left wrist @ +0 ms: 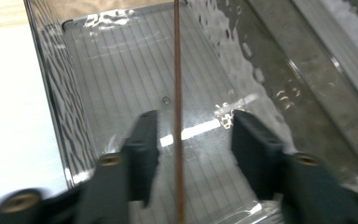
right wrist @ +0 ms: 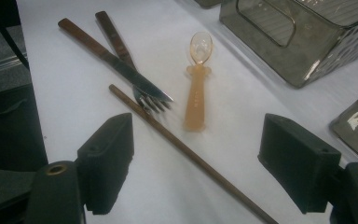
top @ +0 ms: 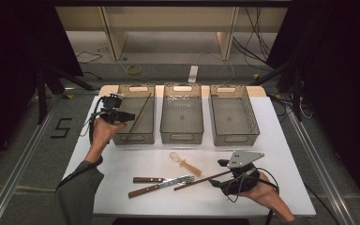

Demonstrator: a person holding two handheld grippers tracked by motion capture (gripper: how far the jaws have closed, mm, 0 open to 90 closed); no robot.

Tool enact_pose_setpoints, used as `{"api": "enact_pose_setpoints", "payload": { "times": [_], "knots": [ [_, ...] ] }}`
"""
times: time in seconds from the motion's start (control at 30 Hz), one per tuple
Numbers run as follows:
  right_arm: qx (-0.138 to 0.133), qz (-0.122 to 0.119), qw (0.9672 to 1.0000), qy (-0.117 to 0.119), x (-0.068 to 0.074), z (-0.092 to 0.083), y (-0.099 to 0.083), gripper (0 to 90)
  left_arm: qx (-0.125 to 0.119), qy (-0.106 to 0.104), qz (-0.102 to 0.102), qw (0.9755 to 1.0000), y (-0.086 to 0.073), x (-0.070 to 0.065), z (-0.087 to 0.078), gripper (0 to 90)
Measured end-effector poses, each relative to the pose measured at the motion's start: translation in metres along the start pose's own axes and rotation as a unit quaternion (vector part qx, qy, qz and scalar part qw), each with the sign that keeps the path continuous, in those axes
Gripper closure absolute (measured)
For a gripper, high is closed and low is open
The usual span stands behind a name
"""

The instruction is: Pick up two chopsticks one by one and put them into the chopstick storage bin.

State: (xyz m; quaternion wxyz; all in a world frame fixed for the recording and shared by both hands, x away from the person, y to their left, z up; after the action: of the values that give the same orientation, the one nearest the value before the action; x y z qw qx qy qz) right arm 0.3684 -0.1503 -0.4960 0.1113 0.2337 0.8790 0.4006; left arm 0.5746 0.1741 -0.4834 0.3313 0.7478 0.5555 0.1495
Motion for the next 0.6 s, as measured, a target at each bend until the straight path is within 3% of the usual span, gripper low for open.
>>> {"api": "enact_pose_setpoints", "payload": {
  "times": [0.17,0.33,0.47,0.6],
  "knots": [
    [0.001,-0.007,1.0000,-0.004,-0.001,-0.001,0.001,26.5,-0.019,-0.033,0.001,0.9993,0.000,-0.017,-0.018,32.8],
    [0.021,-0.024,0.9995,-0.001,-0.003,0.001,0.001,25.8,-0.051,-0.070,-0.002,0.9962,-0.005,-0.036,-0.041,24.0],
    [0.055,-0.049,0.9973,0.004,-0.007,0.005,0.001,26.1,-0.068,-0.087,0.013,0.9938,-0.012,-0.051,-0.055,19.3],
    [0.097,-0.071,0.9926,0.017,-0.014,0.011,-0.002,26.3,-0.075,-0.088,0.046,0.9922,-0.020,-0.063,-0.068,17.6]
  ]
}}
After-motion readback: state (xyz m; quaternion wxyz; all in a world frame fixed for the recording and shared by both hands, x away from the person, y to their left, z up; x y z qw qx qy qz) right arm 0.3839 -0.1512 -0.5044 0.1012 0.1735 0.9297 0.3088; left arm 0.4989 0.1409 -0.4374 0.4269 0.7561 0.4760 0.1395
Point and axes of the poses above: each handheld gripper's, and its own axes: z roughly forward along the jaws, y roughly out of its top, x roughly to its left, the point moved 10 cm from there along z, roughly forward along the jaws
